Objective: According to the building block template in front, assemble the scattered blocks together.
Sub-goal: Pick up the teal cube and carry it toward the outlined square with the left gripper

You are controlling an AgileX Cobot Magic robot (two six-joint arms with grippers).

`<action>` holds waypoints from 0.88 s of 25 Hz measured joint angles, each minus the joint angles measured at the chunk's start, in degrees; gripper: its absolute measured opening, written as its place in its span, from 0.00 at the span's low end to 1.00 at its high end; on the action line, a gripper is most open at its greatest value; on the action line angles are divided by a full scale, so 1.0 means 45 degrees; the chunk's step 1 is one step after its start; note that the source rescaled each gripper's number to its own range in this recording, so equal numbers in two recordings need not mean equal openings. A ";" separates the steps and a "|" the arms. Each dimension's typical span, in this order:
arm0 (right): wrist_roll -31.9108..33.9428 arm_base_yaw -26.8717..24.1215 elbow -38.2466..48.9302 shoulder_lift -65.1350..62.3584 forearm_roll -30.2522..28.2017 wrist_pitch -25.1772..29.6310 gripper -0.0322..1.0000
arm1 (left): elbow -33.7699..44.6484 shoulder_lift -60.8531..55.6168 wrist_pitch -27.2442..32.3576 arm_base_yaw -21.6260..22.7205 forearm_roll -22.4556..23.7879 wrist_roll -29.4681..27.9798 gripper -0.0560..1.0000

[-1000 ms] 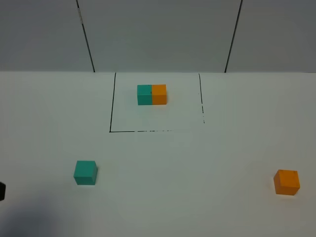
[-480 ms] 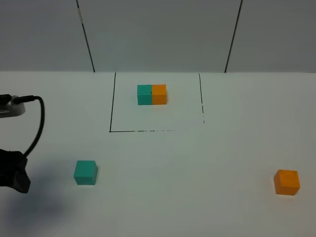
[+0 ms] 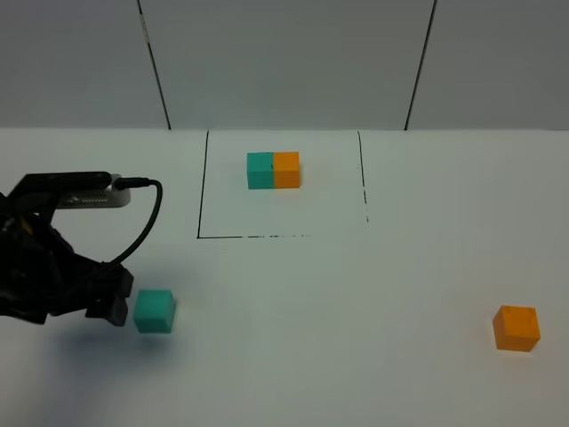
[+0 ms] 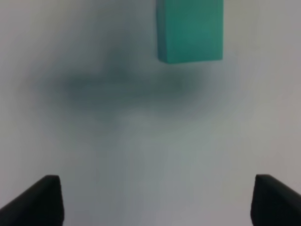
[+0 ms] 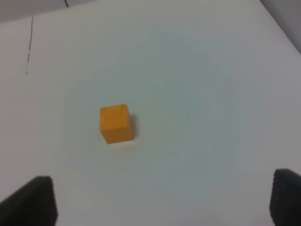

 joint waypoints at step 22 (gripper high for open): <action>-0.0013 0.0000 0.0000 0.0000 -0.0003 0.0000 0.81 | -0.1380 0.4297 -0.2454 -0.0898 0.0560 -0.1597 0.94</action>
